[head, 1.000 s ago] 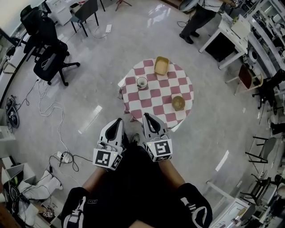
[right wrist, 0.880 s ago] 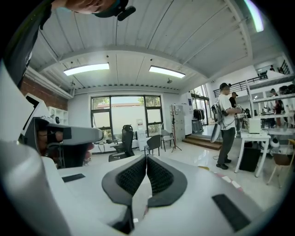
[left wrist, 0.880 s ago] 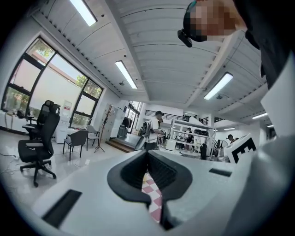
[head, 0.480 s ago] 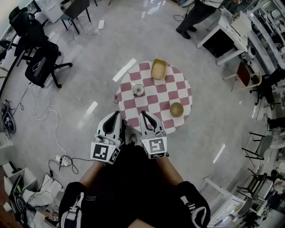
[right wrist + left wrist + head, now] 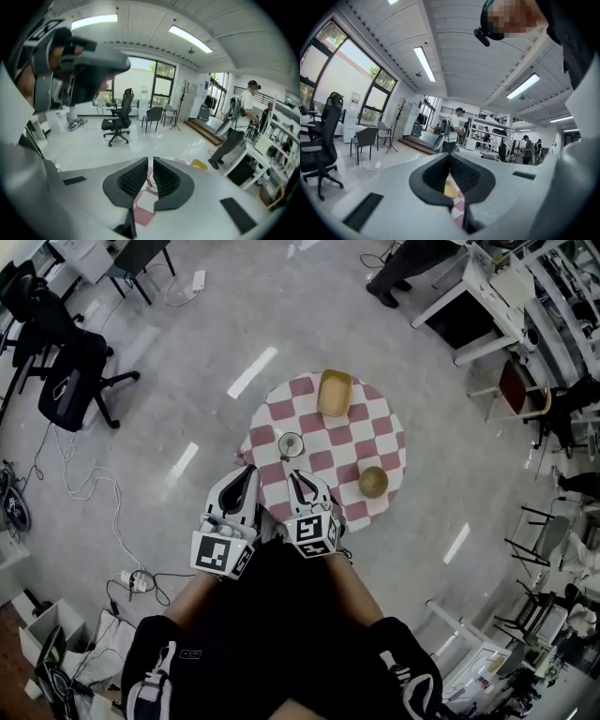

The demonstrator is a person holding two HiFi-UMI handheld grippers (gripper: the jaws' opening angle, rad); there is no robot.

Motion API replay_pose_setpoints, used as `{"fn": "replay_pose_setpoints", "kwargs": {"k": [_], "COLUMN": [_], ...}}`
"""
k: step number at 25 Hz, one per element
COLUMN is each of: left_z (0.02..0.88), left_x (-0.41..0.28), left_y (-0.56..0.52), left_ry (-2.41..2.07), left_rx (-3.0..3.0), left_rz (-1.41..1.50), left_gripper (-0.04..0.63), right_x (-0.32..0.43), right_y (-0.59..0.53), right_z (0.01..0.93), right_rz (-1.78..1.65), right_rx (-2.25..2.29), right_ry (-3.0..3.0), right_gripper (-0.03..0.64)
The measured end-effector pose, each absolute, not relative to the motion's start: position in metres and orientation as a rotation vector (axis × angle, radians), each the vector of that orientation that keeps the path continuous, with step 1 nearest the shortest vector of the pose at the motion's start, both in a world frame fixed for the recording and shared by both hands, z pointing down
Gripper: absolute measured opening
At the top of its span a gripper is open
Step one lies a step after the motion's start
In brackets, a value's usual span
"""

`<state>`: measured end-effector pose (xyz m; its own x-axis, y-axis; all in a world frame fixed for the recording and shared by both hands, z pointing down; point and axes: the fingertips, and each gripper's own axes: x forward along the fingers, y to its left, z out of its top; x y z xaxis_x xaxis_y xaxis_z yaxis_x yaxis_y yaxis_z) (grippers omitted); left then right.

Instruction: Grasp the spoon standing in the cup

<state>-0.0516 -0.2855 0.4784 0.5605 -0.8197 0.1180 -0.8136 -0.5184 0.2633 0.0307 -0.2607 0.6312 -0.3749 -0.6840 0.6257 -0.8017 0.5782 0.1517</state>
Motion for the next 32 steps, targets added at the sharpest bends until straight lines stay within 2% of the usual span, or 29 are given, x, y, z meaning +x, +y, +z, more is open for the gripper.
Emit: {"fn": "replay_pose_setpoints", "kwargs": {"k": [11,22,25,32], "left_z": [0.503,0.514,0.514,0.506], "left_x": [-0.063,-0.078,-0.079,-0.077], "left_y": [-0.329,-0.346,-0.346,-0.332], "left_ry": [-1.342,-1.351,-1.351,-1.355], "left_rx": [2.456,2.43,2.429,2.448], "left_rz": [0.004,0.024,0.022,0.02], "left_gripper": [0.011,0.011,0.011,0.011], "right_x": [0.022,0.017,0.019,0.019], "right_y": [-0.285,-0.295,-0.298,-0.3], "right_z": [0.763,0.813,0.813,0.785], "right_rz": [-0.004,-0.009,-0.02,-0.057], "right_rx": [0.762,0.702,0.719,0.766], "right_ry": [-1.818,-1.744,-1.736,-1.772], "right_gripper": [0.11,0.103,0.066,0.063]}}
